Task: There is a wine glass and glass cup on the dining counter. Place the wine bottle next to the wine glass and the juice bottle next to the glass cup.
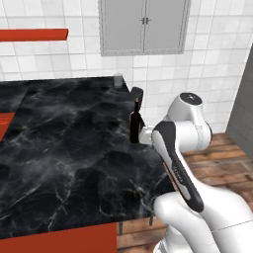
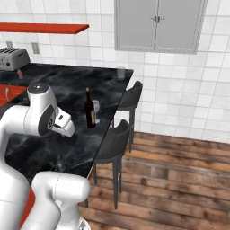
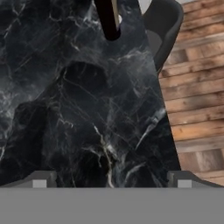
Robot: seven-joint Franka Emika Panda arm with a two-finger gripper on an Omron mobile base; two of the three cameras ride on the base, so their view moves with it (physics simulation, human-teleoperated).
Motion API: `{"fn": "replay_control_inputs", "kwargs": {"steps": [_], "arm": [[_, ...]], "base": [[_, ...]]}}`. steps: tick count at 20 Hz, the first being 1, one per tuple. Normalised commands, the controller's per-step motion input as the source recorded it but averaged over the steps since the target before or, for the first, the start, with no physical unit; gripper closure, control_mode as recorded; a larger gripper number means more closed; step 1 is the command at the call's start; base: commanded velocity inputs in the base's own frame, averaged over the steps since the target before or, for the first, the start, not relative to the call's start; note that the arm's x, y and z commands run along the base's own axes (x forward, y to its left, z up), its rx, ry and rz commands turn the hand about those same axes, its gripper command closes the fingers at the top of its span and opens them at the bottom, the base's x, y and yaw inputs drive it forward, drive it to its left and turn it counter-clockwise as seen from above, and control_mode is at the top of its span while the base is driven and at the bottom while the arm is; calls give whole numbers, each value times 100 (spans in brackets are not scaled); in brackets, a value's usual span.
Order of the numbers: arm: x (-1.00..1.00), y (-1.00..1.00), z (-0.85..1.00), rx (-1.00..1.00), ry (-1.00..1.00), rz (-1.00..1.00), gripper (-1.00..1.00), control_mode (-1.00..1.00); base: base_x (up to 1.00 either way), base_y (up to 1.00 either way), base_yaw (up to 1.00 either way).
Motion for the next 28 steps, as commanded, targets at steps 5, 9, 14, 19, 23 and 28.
{"fn": "replay_control_inputs", "kwargs": {"steps": [5,9,14,19,23,28], "arm": [[0,0,0,0,0,0,-100,100],[0,0,0,0,0,0,-100,100],[0,0,0,0,0,0,-100,100],[0,0,0,0,0,0,-100,100],[0,0,0,0,0,0,-100,100],[0,0,0,0,0,0,-100,100]], "base": [[-23,4,0],[-45,6,2],[-51,13,11],[-37,35,11],[-7,75,3],[5,88,0]]}}
